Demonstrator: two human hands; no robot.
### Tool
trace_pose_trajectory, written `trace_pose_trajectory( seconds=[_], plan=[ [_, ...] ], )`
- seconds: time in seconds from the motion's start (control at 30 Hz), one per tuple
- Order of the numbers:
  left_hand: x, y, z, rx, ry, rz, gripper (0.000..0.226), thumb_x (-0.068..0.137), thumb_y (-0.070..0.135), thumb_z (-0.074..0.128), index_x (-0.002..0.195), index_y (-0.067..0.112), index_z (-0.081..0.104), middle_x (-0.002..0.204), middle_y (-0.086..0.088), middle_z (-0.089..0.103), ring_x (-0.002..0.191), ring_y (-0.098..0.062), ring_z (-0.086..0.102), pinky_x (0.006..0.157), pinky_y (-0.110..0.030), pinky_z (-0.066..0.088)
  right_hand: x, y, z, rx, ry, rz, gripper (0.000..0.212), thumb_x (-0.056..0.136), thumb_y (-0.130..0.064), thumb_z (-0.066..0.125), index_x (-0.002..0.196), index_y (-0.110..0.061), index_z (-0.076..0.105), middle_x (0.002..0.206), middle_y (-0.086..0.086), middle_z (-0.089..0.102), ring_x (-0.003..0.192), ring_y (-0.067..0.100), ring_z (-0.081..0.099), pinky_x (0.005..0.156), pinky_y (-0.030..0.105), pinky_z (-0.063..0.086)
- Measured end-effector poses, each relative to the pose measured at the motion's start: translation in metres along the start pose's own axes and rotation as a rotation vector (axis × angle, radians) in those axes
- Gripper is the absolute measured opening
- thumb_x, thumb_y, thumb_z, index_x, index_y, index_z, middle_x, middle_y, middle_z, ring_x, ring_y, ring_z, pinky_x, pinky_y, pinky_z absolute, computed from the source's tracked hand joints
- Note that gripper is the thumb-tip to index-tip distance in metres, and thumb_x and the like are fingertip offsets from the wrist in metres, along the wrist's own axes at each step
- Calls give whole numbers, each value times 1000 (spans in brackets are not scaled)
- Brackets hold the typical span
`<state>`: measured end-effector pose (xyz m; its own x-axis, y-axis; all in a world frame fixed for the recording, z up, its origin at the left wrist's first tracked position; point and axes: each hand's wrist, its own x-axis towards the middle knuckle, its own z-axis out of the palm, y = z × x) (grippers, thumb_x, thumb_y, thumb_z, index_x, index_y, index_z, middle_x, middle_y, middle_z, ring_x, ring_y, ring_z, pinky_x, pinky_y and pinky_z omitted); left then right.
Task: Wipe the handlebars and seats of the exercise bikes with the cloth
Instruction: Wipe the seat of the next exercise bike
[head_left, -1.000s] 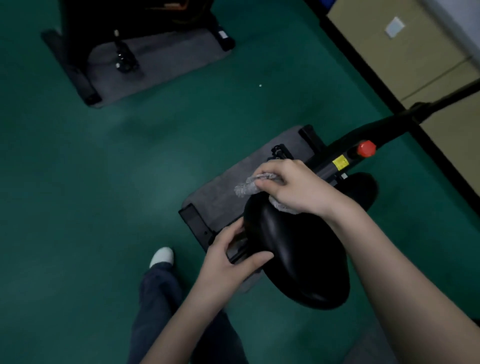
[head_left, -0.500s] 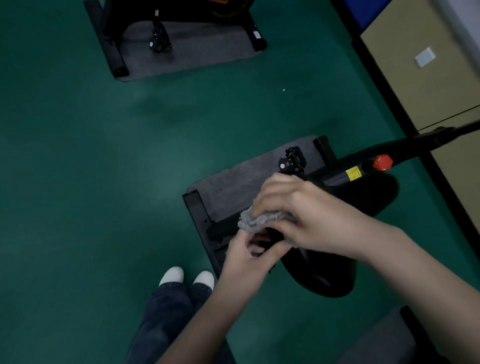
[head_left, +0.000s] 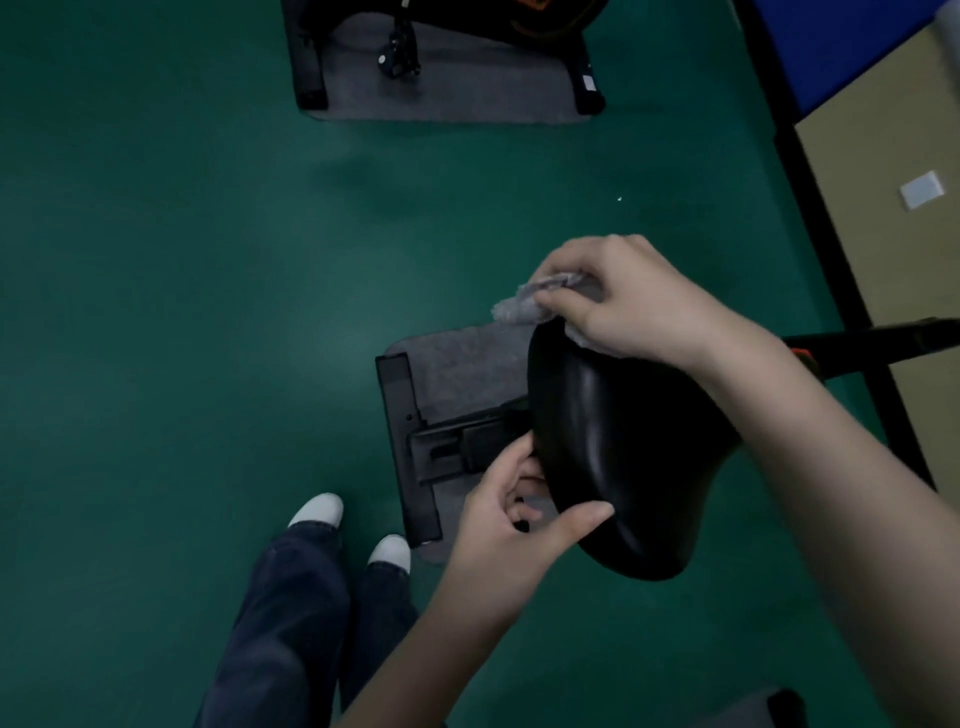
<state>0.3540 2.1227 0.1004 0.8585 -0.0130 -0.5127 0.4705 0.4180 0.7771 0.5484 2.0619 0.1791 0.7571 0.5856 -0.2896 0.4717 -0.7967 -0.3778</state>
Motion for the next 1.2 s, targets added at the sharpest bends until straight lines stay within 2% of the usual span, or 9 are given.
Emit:
trace_pose_trajectory(
  seconds=[0.1, 0.2, 0.27, 0.37, 0.5, 0.67, 0.9, 1.07, 1.2],
  plan=[
    [-8, -7, 8, -42, 27, 1, 67, 57, 42, 80, 120, 33, 59, 102, 8, 69, 92, -7, 62, 77, -29, 44, -31, -17, -1, 7, -45, -286, 12, 85, -8, 65, 93, -12, 72, 93, 0, 69, 94, 20, 58, 86, 31, 44],
    [-10, -9, 12, -84, 60, 16, 61, 57, 41, 79, 113, 25, 62, 101, 4, 71, 93, -10, 64, 80, -31, 46, -61, -27, 3, 24, -247, -435, 20, 81, 0, 67, 97, -11, 73, 94, -2, 68, 98, 16, 55, 88, 34, 45],
    [-10, -9, 14, -118, 85, 18, 52, 57, 35, 81, 104, 20, 64, 94, 5, 71, 87, -9, 64, 76, -29, 46, -71, -29, 6, 9, -344, -466, 26, 80, 3, 64, 100, -12, 73, 95, -3, 66, 100, 14, 53, 89, 34, 43],
    [-9, -9, 15, -128, 87, 27, 59, 57, 37, 81, 111, 20, 63, 99, 3, 71, 85, -9, 64, 75, -28, 48, -59, -31, 5, -25, -299, -451, 25, 80, 2, 65, 99, -11, 73, 95, -1, 67, 99, 15, 54, 88, 29, 43],
    [-9, -9, 13, -102, 69, 56, 64, 56, 43, 79, 116, 30, 63, 101, 1, 70, 81, -6, 63, 73, -25, 49, -22, -28, 4, -89, -175, -347, 15, 85, -10, 66, 98, -12, 73, 96, 4, 69, 97, 20, 58, 87, 29, 44],
    [-6, -5, 5, 16, 50, 57, 51, 57, 47, 80, 106, 45, 65, 103, 7, 69, 92, -9, 64, 81, -31, 48, 9, -3, -5, 68, -127, 0, 6, 86, -24, 67, 90, -26, 70, 92, 0, 72, 95, 13, 64, 81, 25, 47],
    [-7, 0, 0, 96, 51, 59, 51, 56, 48, 79, 104, 37, 67, 101, 6, 70, 94, -13, 64, 83, -33, 50, -3, 39, 0, 410, 33, 357, 18, 91, -31, 59, 99, -19, 69, 100, 7, 70, 101, 23, 63, 98, 39, 47],
    [-5, 12, -5, 230, 11, 29, 58, 57, 43, 88, 108, 30, 65, 99, 4, 71, 89, -9, 64, 84, -32, 51, -26, 45, 4, 303, 172, 494, 26, 94, -31, 54, 92, -8, 65, 83, 13, 65, 71, 20, 55, 63, 20, 32],
    [-2, 26, -13, 346, -54, 4, 58, 53, 52, 77, 106, 31, 65, 98, 6, 70, 87, -7, 64, 74, -12, 48, -54, 39, 6, 200, 244, 536, 22, 96, -23, 50, 91, -7, 65, 74, 9, 57, 91, 29, 58, 64, 24, 30]
  ],
)
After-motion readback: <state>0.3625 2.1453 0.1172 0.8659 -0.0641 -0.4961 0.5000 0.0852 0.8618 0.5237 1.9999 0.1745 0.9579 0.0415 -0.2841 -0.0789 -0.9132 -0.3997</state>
